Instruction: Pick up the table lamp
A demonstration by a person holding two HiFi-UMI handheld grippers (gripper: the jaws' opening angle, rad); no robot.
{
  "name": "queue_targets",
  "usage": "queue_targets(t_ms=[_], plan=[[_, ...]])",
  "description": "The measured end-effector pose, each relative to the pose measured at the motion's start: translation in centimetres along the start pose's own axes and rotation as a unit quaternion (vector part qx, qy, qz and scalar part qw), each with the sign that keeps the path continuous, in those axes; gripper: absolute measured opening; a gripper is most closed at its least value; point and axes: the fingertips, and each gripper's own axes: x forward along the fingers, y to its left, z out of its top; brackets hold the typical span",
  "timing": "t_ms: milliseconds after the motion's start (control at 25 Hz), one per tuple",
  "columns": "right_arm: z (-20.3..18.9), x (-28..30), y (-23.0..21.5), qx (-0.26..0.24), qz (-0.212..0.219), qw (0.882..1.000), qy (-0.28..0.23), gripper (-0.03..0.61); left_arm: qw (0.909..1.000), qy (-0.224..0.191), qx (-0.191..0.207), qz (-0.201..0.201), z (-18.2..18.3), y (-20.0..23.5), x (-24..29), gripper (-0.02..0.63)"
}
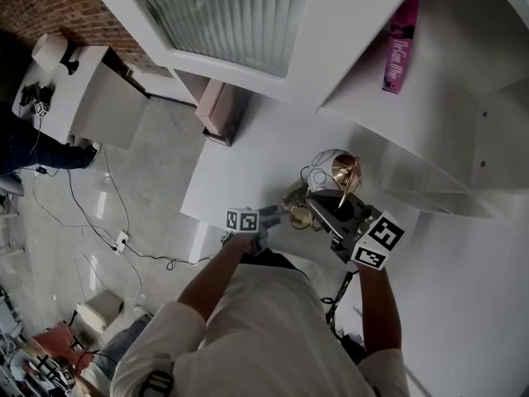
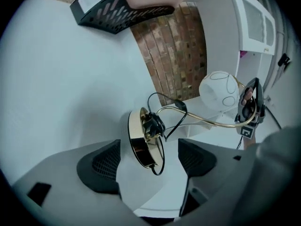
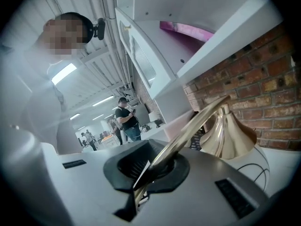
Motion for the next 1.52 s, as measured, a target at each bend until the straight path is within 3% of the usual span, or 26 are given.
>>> queue_targets(t_ms=[160,400,600,1160,1360,1520], plan=[[0.7,0.2,2.0,-0.007,0.001,1.000,-0.010,0.011,0.9980,-0.011,-0.036,-0.050,-1.1,-0.8,1.4,0.373],[1.4,0.5,4.5,-0.021,0.005,1.000,-0.021,0.011,0.9923,-0.043,-0.049,-0.105,-1.0,-2.7,1.5,0.289],[2.2,0.6,6.9,-0.051,0.019,0.998,-0.019,0.011,0.9865,-0.066,-0.053,-0.141,-0.5,-4.7,0.4,0.298],[5.6,0.7,11.5,-0.097,0.016,0.994,-0.040,0.012,0.9740,-0.117,-0.071,-0.180,1.4,-8.6,-3.7,0.267],[6.4,1.5,13.9,-0.097,0.009,0.994,-0.053,0.012,0.9815,-0.120,-0.038,-0.144,1.1,-8.6,-6.0,0.242],[6.8,1.9,15.7,-0.096,0.008,0.993,-0.066,0.012,0.9801,-0.125,-0.035,-0.150,0.7,-9.1,-7.9,0.239]])
